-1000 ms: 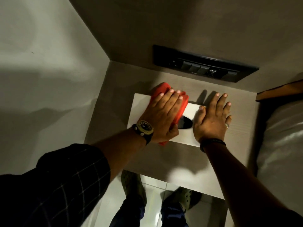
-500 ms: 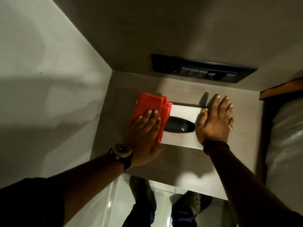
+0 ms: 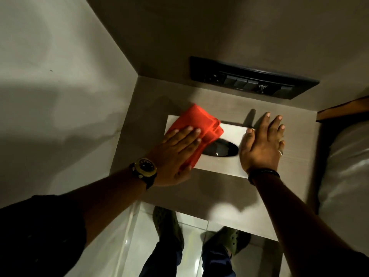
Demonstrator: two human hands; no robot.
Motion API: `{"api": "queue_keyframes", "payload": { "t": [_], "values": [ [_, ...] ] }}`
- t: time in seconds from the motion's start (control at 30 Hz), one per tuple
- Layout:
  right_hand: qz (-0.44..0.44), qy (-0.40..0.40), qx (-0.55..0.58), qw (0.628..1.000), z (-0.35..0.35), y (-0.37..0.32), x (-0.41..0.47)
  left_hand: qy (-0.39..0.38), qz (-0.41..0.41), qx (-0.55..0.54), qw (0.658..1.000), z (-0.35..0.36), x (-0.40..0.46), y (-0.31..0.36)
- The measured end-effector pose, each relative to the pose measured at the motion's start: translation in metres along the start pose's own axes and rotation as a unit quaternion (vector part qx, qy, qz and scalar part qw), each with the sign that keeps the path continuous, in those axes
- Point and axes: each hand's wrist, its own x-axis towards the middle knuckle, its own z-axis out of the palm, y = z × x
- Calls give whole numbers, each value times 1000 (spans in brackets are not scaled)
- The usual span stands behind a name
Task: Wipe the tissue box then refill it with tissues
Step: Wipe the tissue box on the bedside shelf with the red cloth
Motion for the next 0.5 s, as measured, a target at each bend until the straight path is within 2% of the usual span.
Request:
{"api": "queue_keyframes", "payload": {
  "t": [0.1, 0.23, 0.4, 0.5],
  "values": [
    [0, -1, -5, 1000, 0, -1, 0, 4, -18, 1, 1000, 0, -9, -1],
    [1, 5, -14, 1000, 1, 0, -1, 15, -72, -29, 997, 5, 0, 35],
    [8, 6, -10, 1000, 3, 2, -1, 32, -83, -58, 994, 5, 24, 91],
    [8, 13, -6, 1000, 4, 3, 1, 25, -74, -49, 996, 2, 23, 87]
  ]
}}
